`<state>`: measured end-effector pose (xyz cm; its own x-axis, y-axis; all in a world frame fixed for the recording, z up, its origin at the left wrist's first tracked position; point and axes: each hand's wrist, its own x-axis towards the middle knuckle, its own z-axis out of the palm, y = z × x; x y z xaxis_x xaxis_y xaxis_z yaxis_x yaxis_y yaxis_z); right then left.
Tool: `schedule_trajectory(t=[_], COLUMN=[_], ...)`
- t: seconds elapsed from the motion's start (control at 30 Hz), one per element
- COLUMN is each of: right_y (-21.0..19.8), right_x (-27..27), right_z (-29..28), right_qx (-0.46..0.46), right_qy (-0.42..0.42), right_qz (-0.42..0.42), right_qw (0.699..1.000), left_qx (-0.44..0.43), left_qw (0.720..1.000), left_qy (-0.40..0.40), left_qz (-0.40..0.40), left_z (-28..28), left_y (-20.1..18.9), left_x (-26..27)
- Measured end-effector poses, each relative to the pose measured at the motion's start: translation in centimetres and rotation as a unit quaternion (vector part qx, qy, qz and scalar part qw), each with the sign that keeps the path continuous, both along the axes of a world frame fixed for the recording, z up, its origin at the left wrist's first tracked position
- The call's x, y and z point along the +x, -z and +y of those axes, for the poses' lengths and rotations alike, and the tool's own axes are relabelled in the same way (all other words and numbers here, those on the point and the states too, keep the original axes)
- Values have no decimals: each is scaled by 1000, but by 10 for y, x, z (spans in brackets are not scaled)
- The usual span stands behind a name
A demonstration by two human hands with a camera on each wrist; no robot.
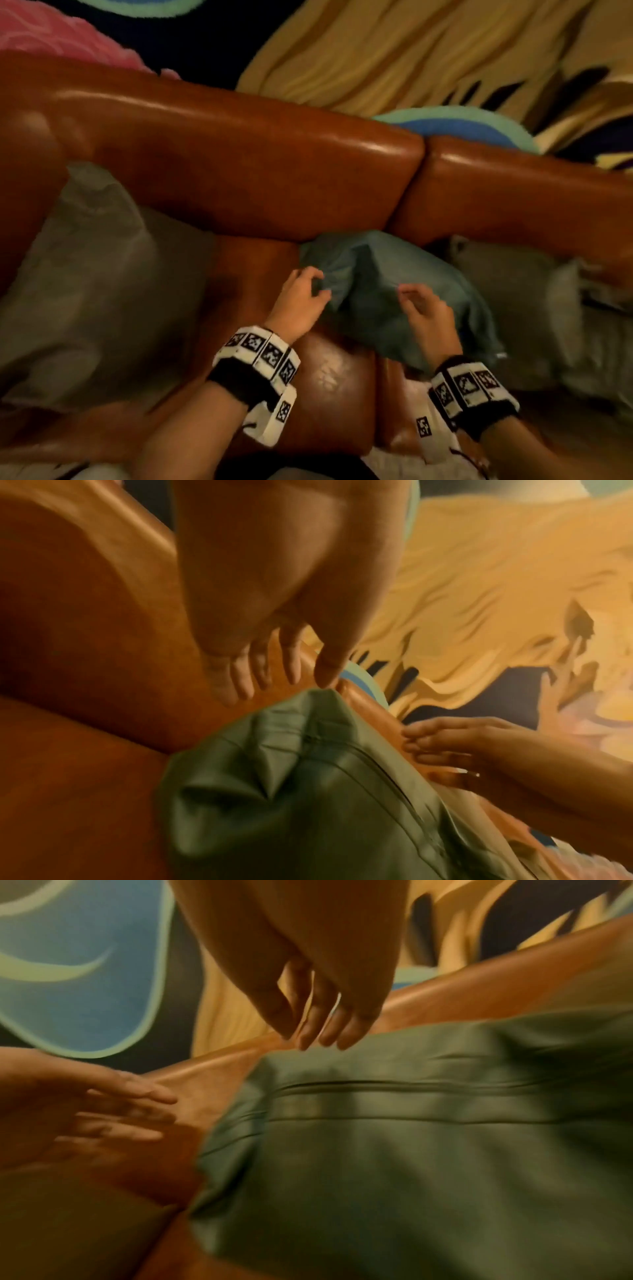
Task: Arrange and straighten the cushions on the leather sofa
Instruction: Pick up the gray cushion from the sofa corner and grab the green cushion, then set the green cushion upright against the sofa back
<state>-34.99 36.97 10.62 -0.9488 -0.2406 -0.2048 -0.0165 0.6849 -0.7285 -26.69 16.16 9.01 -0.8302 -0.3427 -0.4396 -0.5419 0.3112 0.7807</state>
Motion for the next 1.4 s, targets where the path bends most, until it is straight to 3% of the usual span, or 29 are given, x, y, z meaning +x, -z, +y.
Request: schedule_trajectory(t=[0.1,0.2,0.33,0.47,0.63,0.73,0.87,0.93,1.0,1.07,1.13,1.2,1.33,1.4], right_y=[5,17,43,55,12,-24,-33,-21,-4,17,41,56,64,55], right_x=[-17,-28,-35,-42,-72,-103,-147,-161,-164,-154,-141,-130,-128,-132], right_z=[83,144,172,170,136,98,28,2,-16,-25,-30,-33,-27,-23], right_qx=[93,128,-61,-138,-212,-280,-277,-293,-295,-280,-272,-270,-227,-195], right_qy=[133,268,334,285,229,156,88,97,129,150,139,169,233,234], right_qz=[33,-71,-217,-179,-122,-95,-62,-84,-144,-231,-277,-272,-211,-171], right_qw=[986,952,915,931,942,942,955,947,936,920,911,908,922,937], left_qx=[-4,-10,-76,-144,-252,-251,-249,-204,-41,93,119,123,-78,-138], left_qw=[999,995,991,986,960,946,932,932,931,922,936,947,965,963], left_qy=[19,-55,-72,-80,-54,-133,-218,-258,-319,-342,-310,-292,-245,-226], left_qz=[-45,-85,-87,-19,113,154,150,150,173,158,113,58,-48,-41], left_z=[35,44,44,44,9,-31,-80,-98,-108,-112,-114,-110,-112,-116], left_y=[17,39,60,42,-16,-37,-41,-34,-21,-3,21,36,27,10], left_x=[-31,-46,-47,-39,-30,-34,-36,-35,-34,-31,-24,-21,-25,-28])
